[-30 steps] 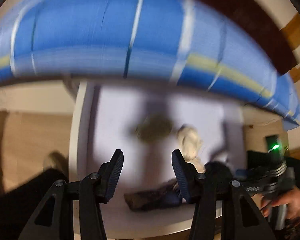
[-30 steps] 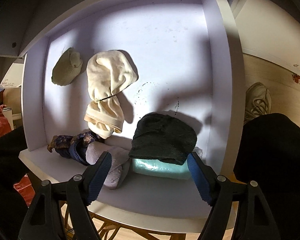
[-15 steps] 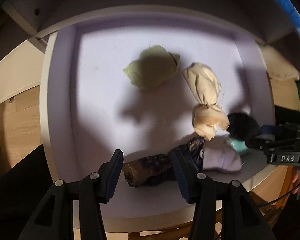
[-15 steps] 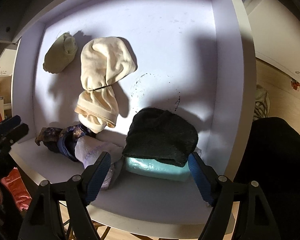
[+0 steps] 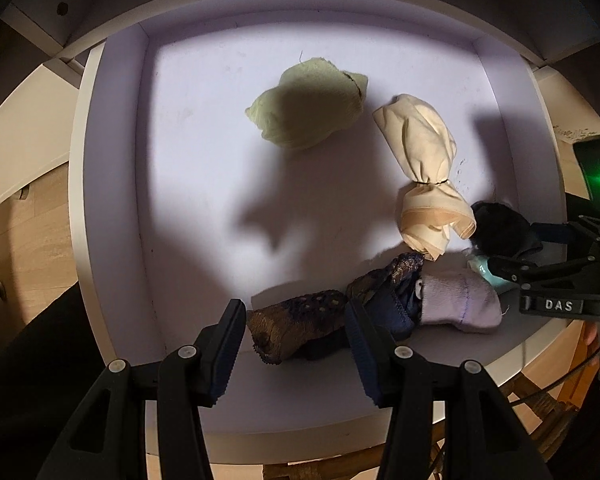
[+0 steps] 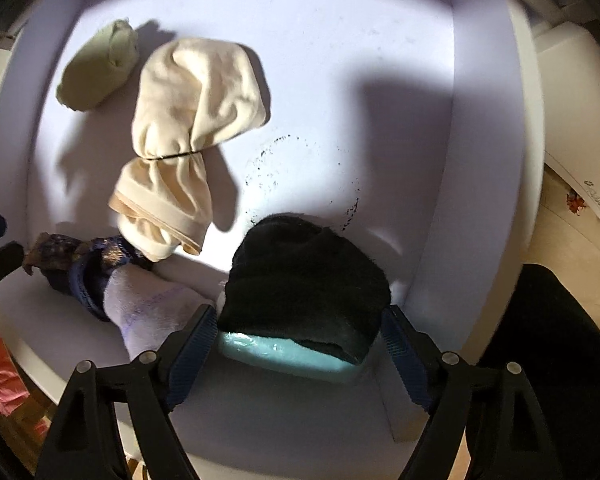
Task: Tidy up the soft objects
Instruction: 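Grasp the black knit hat with the right gripper while left tool returns over drawer, then grasp the navy lace garment in the drawer with the left gripper and lift it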
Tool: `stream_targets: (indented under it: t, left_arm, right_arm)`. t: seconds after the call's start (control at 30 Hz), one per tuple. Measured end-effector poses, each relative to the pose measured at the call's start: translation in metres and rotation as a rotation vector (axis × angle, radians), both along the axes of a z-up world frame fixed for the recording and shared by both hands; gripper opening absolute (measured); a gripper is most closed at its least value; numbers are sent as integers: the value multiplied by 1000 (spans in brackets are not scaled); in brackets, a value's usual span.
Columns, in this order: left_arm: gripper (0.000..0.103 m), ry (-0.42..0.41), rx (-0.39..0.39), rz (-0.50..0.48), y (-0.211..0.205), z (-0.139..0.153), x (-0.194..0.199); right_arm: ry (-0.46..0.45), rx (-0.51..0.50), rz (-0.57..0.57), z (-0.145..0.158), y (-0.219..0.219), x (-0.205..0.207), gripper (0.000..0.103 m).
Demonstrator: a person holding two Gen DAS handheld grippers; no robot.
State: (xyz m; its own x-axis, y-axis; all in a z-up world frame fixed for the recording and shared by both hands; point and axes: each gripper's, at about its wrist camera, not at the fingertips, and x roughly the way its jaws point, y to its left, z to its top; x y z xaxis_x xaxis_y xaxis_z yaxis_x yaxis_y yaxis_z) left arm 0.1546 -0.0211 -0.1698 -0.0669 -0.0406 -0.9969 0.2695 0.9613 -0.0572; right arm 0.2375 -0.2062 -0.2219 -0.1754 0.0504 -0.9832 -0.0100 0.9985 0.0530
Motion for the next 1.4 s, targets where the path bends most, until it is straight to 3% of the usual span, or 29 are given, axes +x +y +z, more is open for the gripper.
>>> stream_targets:
  t: [0.27,0.67,1.1,1.4]
  left_arm:
    - [52,15,11,-5,-4,-4,1]
    - [52,20,27,-9,-7,-11,0]
    - [52,48,47,-31,-14,-26,-2]
    - [52,63,62,-34,-16,-36,-4]
  right_arm:
    - [8,-25,-15,-11,-5,4,79]
    - [-36,11,-27,-5,-12,7,70]
    - [-99,39,-44,34,-13,7,68]
    - [-116,50,-44,44,-14,5,68]
